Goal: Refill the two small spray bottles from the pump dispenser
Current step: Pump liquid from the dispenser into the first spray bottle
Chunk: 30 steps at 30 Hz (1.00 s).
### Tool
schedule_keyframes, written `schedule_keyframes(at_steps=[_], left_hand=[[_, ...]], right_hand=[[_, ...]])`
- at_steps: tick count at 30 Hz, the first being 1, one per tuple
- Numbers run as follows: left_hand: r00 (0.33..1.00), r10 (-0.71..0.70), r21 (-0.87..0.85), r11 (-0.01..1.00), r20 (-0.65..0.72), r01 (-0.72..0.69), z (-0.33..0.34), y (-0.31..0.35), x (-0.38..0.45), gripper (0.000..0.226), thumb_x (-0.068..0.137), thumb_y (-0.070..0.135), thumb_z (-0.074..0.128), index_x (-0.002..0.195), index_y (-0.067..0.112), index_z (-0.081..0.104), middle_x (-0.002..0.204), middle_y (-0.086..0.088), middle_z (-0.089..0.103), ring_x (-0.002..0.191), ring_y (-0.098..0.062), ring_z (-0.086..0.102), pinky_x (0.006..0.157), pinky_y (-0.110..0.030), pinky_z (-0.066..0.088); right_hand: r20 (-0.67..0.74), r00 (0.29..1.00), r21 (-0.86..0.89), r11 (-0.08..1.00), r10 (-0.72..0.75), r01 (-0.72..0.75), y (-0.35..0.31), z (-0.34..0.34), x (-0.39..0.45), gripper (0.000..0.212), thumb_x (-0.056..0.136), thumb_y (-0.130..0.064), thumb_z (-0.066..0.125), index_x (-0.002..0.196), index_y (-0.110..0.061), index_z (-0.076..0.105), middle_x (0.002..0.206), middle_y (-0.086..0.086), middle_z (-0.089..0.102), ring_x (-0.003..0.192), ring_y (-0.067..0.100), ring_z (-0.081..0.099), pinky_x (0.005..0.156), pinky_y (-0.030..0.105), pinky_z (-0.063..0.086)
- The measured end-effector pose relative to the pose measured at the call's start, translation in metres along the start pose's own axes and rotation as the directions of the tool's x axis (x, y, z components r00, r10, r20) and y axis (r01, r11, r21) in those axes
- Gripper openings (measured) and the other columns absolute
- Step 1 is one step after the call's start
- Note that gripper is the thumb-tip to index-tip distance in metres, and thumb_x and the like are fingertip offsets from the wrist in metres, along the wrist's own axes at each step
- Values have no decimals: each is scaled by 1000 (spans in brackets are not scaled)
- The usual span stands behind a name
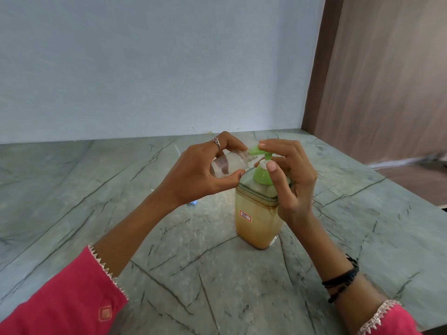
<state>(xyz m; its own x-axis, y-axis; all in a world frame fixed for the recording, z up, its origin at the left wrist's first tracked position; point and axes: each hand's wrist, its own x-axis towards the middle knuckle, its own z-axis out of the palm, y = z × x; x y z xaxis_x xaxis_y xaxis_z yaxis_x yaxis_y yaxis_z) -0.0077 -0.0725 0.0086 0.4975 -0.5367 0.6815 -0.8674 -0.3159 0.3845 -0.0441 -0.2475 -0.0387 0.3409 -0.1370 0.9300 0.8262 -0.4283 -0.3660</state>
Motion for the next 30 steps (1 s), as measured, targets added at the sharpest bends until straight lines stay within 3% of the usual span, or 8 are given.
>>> schedule_keyframes(at_steps=[8, 14, 17, 20, 22, 25, 30], left_hand=[[1000, 2, -20, 1000, 3, -2, -1, 2, 0, 34, 70, 46, 61, 102, 39, 50, 90, 10, 64, 65, -18, 61, 54, -32, 52], [1000, -1, -22, 1000, 12, 1, 0, 1, 0, 36, 70, 47, 60, 103, 39, 49, 89, 10, 63, 64, -19, 62, 55, -33, 53], [1000, -1, -5, 1000, 18, 1, 0, 0, 0, 35, 71, 47, 60, 103, 38, 50, 88, 6, 65, 63, -18, 61, 54, -33, 52], [999, 29, 37, 999, 40, -30, 0, 1, -2, 32, 71, 45, 59, 101, 37, 50, 89, 14, 63, 69, -10, 60, 56, -27, 51], [999, 22, 43, 999, 34, -24, 1, 0, -3, 33, 71, 46, 59, 101, 38, 50, 89, 12, 64, 67, -13, 61, 57, -30, 52], [1000, -1, 21, 1000, 24, 1, 2, 0, -3, 34, 70, 47, 60, 101, 39, 50, 86, 4, 66, 62, -20, 61, 56, -36, 52], [1000, -14, -10, 1000, 9, 14, 2, 2, -2, 29, 70, 48, 60, 98, 46, 50, 85, 6, 65, 60, -22, 61, 57, -37, 52]], right_hand=[[33, 999, -19, 1000, -13, 13, 1, -3, -1, 28, 91, -20, 46, 113, -12, 61, 114, -10, 59, 104, 15, 62, 82, 29, 50], [-17, 999, 13, 999, 38, -38, -2, 0, 3, 24, 91, -20, 44, 103, -13, 63, 98, -1, 61, 82, 8, 61, 64, 22, 49], [-35, 997, -14, 998, 68, -68, -3, 2, 4, 20, 91, -20, 49, 94, -11, 66, 91, -2, 61, 81, 1, 59, 64, 15, 45], [-50, 994, -80, 992, 92, -96, -3, 2, 6, 26, 90, -22, 52, 81, -3, 68, 77, 7, 61, 73, -5, 54, 63, 6, 37], [-60, 995, -84, 993, 82, -87, -4, 2, 7, 29, 90, -22, 50, 78, -3, 68, 71, 12, 60, 68, -3, 50, 61, 6, 34], [-58, 998, -57, 998, 35, -38, -4, 0, 6, 23, 91, -20, 45, 87, -11, 66, 79, 11, 64, 75, -3, 54, 66, 7, 37], [-31, 999, -30, 999, 12, -13, -3, -1, 1, 23, 91, -20, 44, 102, -12, 63, 99, -3, 59, 86, 2, 60, 71, 12, 44]])
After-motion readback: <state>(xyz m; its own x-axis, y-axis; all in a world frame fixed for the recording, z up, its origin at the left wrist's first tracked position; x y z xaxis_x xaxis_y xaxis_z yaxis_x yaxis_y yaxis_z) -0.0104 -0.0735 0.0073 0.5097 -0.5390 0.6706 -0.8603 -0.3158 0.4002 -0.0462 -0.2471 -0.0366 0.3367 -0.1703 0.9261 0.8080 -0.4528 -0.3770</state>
